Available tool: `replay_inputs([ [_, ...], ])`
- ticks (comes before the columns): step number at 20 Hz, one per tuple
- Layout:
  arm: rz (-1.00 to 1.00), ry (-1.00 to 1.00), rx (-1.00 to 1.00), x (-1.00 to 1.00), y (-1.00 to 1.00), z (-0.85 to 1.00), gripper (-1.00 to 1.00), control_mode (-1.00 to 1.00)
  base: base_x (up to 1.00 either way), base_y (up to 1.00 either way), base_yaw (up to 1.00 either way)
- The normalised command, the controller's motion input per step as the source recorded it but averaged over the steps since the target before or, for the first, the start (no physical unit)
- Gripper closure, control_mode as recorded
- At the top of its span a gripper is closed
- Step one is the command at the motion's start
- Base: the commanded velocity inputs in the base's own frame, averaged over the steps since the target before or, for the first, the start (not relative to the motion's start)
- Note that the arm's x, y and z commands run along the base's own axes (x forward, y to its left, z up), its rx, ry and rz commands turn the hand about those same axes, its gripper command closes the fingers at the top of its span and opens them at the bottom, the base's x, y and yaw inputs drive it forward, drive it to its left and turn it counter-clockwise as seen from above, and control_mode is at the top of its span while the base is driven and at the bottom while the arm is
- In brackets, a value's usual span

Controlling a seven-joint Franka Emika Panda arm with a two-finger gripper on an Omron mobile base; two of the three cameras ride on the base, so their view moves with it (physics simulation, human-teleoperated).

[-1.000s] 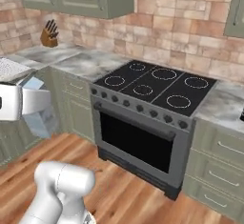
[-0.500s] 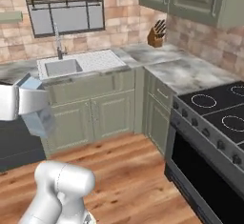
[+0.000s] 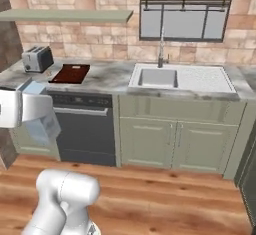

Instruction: Take out the milk from the fridge and place it on the tray on the counter. Then take the sugar cube near the tray and place it in the tray.

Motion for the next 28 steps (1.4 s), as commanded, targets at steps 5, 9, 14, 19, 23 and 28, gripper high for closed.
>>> replay_inputs([
  [5,0.00,0.00,0.00,0.00,0.00,0.00,1.00,1.00,0.93,0.60,0.31],
  [9,0.00,0.00,0.00,0.00,0.00,0.00,1.00,1.00,0.99,0.93,0.04],
  [14,0.00,0.00,0.00,0.00,0.00,0.00,1.00,1.00,0.61,0.98,0.00],
  [19,0.00,0.00,0.00,0.00,0.00,0.00,1.00,1.00,0.80,0.30,0.01],
  [23,0.00,0.00,0.00,0.00,0.00,0.00,1.00,1.00,0.98,0.00,0.03],
  [28,0.00,0.00,0.00,0.00,0.00,0.00,1.00,1.00,0.92,0.18,0.01],
])
